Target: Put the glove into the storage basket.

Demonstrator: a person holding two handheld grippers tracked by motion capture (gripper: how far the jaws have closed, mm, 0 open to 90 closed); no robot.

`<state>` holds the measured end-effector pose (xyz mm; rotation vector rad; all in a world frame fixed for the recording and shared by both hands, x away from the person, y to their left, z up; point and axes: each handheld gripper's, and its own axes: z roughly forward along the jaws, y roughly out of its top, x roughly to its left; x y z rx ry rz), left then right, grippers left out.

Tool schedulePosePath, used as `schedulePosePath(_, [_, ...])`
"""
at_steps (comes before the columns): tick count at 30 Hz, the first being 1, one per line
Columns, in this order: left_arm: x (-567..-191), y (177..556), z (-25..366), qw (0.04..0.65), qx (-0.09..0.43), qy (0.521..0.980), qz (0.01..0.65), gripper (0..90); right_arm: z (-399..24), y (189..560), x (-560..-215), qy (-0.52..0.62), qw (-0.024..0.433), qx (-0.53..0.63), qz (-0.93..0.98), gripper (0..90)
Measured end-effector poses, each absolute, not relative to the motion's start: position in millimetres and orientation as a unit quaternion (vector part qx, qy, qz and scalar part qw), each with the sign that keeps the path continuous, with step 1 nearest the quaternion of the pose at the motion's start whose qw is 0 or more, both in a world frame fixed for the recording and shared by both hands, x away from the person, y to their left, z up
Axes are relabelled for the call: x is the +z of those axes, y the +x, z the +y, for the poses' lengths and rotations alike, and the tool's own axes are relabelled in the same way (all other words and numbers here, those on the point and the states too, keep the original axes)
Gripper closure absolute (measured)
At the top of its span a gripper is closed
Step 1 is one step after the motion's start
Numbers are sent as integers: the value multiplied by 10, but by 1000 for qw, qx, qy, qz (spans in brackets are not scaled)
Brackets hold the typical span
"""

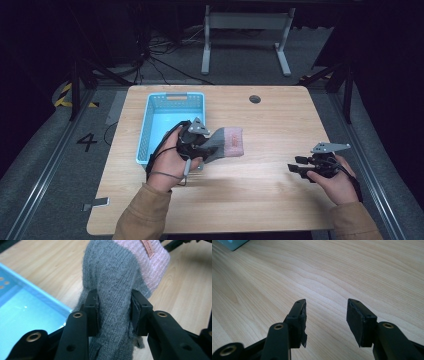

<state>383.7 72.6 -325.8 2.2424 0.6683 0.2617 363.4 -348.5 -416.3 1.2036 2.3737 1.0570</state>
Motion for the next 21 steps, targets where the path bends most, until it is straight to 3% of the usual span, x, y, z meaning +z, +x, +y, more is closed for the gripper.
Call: schedulePosePath(21, [-3239,4094,1387,359,136,866,321,639,-3499,3649,-4194,419,137,366,820,506])
